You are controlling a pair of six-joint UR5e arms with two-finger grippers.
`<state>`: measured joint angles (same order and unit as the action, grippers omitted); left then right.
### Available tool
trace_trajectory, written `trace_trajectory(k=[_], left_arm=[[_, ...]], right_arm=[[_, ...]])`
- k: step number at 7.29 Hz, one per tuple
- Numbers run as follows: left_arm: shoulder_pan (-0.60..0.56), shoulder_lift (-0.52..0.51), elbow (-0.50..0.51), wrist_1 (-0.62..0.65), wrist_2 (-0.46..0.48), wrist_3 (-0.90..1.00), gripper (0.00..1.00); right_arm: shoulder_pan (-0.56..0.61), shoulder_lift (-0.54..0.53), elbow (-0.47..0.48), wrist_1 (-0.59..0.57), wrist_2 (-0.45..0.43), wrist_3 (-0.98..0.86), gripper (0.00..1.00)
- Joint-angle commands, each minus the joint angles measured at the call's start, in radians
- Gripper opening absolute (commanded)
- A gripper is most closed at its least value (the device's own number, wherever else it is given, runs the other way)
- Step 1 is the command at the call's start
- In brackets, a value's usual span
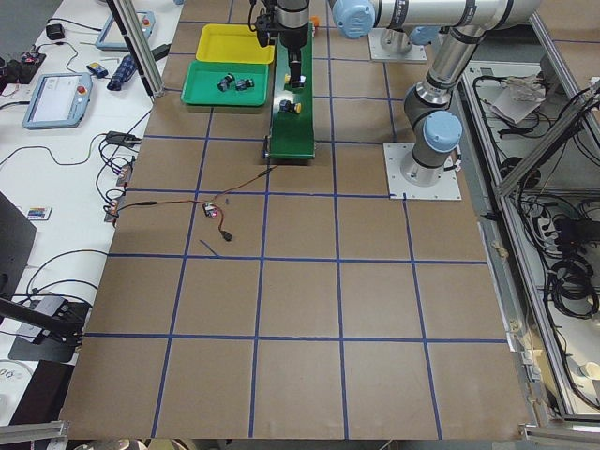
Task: Sort buttons by color to trays
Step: 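Lower the right gripper to the belt and grasp a yellow-capped button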
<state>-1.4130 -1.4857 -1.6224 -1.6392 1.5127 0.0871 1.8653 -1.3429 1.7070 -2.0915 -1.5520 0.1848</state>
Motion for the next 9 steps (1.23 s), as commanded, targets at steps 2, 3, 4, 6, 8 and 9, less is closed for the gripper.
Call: trace_trajectory(k=[2,3,4,6,8,9], left_arm=[[-0.001,-0.011,0.002,-0.004,0.014,0.000,1.00],[-0.018,-0.016,0.002,-0.005,0.015,-0.001,1.00],[-0.056,-0.027,-0.004,-0.004,0.087,-0.004,1.00],[-0.095,-0.021,-0.022,0.010,0.115,-0.006,1.00],[-0.095,-0.011,-0.024,0.013,0.116,-0.003,1.00],[-0.095,-0.007,-0.024,0.012,0.116,-0.003,1.00]], right_arm=[[0.000,-0.010,0.144,-0.150,0.003,0.073,1.00],[0.002,-0.016,0.154,-0.147,0.004,0.125,1.00],[0.012,-0.009,0.160,-0.142,0.006,0.175,1.00],[0.067,0.010,0.168,-0.142,0.004,0.258,1.00],[0.094,0.037,0.171,-0.142,-0.008,0.259,1.00],[0.094,0.045,0.192,-0.142,-0.013,0.254,1.00]])
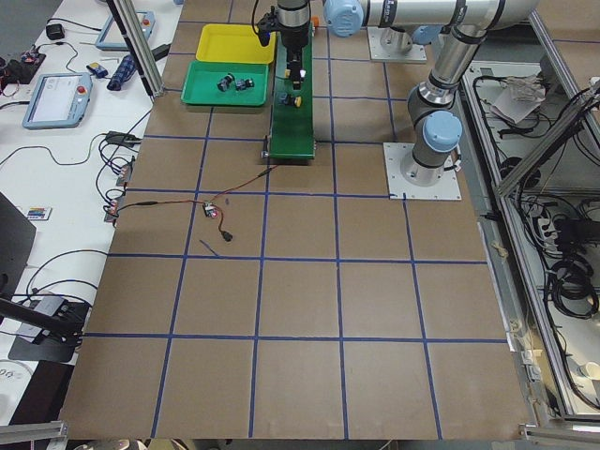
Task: Sort buttons by color to trays
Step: 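Lower the right gripper to the belt and grasp a yellow-capped button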
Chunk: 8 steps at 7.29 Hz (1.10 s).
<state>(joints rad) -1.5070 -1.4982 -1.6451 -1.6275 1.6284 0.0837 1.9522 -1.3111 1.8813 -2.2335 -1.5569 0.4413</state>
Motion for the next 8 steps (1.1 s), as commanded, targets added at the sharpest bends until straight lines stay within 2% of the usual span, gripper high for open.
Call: trace_trajectory(k=[1,2,4,5,7,8], left_arm=[[0.005,0.006,0.001,0.001,-0.004,0.011,1.00],[0.023,0.009,0.002,-0.002,-0.007,0.016,1.00],[0.045,0.009,-0.002,-0.003,-0.010,0.004,1.00],[0.041,0.001,-0.001,0.000,-0.010,0.002,1.00],[0.040,0.001,-0.002,0.000,-0.009,0.002,1.00],[0.040,-0.005,0.001,0.000,-0.010,-0.001,1.00]], right_arm=[[0.007,0.013,0.048,-0.008,-0.006,0.002,1.00],[0.007,0.015,0.064,-0.012,-0.011,-0.007,0.94],[0.007,0.024,0.048,-0.020,-0.012,-0.035,0.15],[0.007,0.024,0.048,-0.017,-0.014,-0.045,0.00],[-0.005,0.021,0.042,-0.082,-0.109,-0.209,0.00],[-0.025,0.016,0.009,-0.077,-0.121,-0.278,0.00]])
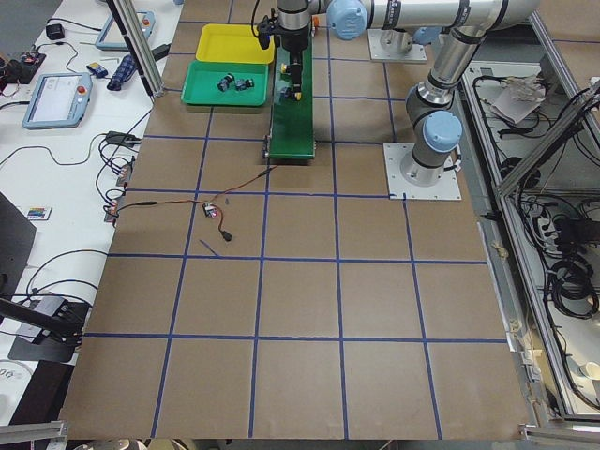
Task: Sort buttons by color to trays
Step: 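Carry the yellow-capped button into the yellow tray and release it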
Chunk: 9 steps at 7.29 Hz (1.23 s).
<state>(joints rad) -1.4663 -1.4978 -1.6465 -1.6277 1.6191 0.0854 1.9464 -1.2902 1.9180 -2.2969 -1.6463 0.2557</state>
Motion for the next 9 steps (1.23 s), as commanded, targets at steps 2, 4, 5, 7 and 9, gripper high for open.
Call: trace_trajectory(k=[2,4,5,7,9], left_arm=[[0.000,-0.006,0.001,0.000,-0.001,-0.003,1.00],[-0.002,-0.004,-0.001,0.000,0.002,-0.003,1.00],[-0.002,-0.004,-0.001,0.000,0.002,-0.001,1.00],[-0.002,-0.004,-0.001,0.000,0.002,-0.001,1.00],[-0.002,-0.004,-0.002,0.000,0.002,-0.001,1.00]], right_arm=[[-0.114,0.000,-0.135,0.031,-0.059,-0.262,0.00],[-0.217,0.035,-0.210,0.028,-0.060,-0.454,0.00],[-0.259,0.067,-0.233,0.019,-0.058,-0.520,0.00],[-0.316,0.150,-0.252,0.002,-0.049,-0.567,0.00],[-0.325,0.262,-0.216,-0.149,-0.044,-0.563,0.15]])
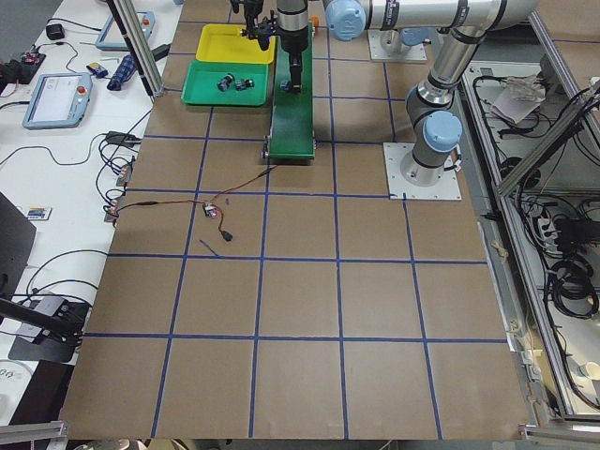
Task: Sort buttons by color to trays
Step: 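Carry the yellow-capped button into the yellow tray and release it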
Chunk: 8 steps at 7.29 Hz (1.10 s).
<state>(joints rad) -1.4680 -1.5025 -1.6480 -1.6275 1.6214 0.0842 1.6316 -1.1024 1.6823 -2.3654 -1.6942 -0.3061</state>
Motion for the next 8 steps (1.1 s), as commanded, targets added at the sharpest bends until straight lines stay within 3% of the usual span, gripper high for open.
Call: trace_trajectory(k=[1,2,5,7,8], left_arm=[[0.000,0.007,-0.001,0.000,0.000,0.000,1.00],[0.000,-0.001,0.000,0.000,0.001,0.000,1.00],[-0.002,-0.001,-0.006,0.000,0.003,0.003,1.00],[-0.002,-0.001,-0.013,0.005,0.006,0.002,1.00],[-0.002,-0.002,-0.013,0.005,0.006,0.002,1.00]], right_arm=[[-0.013,0.119,0.028,-0.156,0.024,0.007,0.39],[-0.015,0.130,0.031,-0.173,0.050,0.010,0.99],[0.000,0.044,0.031,-0.160,0.061,0.031,1.00],[0.040,-0.124,0.039,0.033,0.061,0.216,1.00],[0.095,-0.154,0.042,0.096,0.062,0.322,1.00]])
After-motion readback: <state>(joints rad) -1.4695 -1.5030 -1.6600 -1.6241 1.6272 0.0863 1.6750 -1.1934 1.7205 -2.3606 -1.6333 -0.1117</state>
